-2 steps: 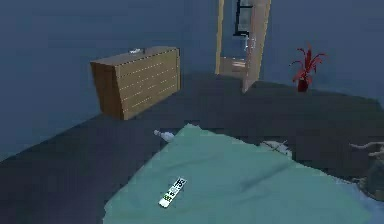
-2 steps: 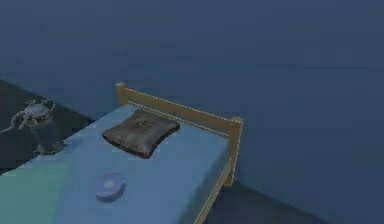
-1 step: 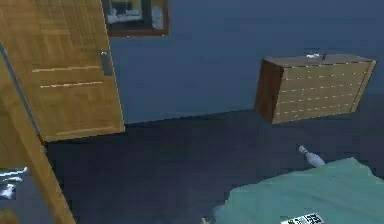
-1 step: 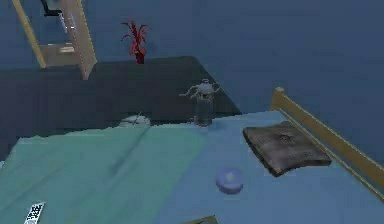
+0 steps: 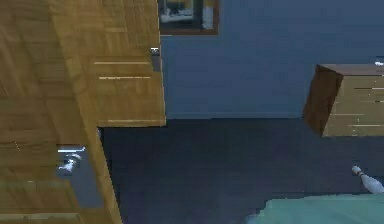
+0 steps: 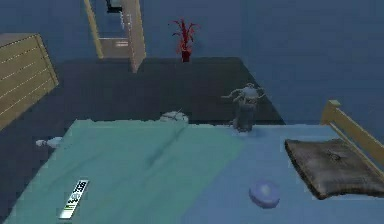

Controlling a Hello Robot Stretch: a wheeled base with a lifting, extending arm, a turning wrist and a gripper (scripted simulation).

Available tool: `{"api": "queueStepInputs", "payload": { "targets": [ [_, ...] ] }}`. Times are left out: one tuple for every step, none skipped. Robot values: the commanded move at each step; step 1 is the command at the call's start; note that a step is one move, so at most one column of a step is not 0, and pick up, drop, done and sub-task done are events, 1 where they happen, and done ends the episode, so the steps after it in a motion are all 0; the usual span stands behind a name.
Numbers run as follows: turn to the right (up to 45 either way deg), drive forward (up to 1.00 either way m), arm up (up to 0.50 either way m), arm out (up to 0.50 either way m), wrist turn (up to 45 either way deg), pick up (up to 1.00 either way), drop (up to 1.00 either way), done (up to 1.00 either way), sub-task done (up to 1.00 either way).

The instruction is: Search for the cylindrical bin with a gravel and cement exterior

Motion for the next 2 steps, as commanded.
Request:
{"api": "queueStepInputs", "payload": {
  "targets": [
    [0.0,0.6,0.0,0.0,0.0,0.0,0.0,0.0,0.0],
    [-3.0,0.0,0.0,0.0,0.0,0.0,0.0,0.0,0.0]
  ]
}}
